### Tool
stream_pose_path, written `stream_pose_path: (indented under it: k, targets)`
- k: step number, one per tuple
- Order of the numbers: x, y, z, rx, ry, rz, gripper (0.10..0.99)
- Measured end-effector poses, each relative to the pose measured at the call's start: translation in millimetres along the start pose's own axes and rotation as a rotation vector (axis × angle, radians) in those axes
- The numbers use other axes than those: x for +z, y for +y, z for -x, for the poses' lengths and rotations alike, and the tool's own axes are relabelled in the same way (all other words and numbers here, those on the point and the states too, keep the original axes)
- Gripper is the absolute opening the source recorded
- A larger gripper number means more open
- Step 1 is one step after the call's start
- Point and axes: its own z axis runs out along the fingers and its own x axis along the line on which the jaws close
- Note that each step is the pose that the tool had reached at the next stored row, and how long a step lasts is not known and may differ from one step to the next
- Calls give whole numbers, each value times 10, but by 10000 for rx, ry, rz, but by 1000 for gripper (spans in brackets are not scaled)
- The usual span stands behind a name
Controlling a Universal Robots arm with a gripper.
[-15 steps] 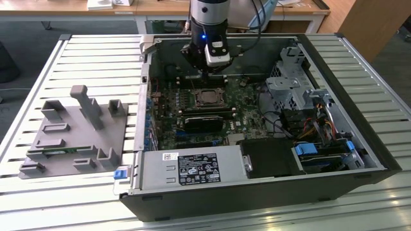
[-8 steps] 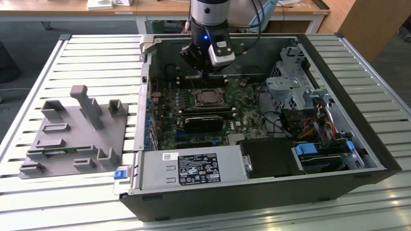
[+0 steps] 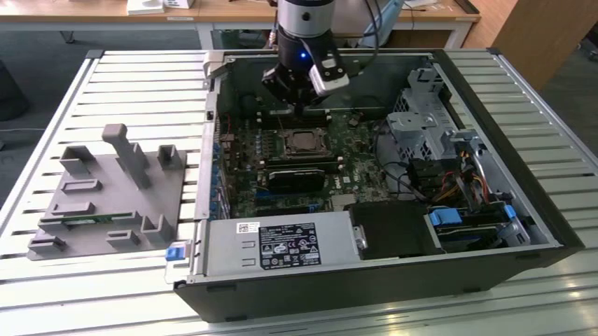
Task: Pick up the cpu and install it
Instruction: 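Install the first cpu locking lever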
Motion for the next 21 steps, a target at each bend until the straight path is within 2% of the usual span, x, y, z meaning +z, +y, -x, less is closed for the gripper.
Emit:
stream_pose_path:
  k: [10, 13, 18, 21]
  targets:
    - [8, -1, 0, -1653, 61, -4, 106]
    - [12, -3, -14, -1745, 61, -3, 106]
    - [19, -15, -98, -1743, 57, -2, 106]
    - [19, -18, -122, -1743, 53, -3, 106]
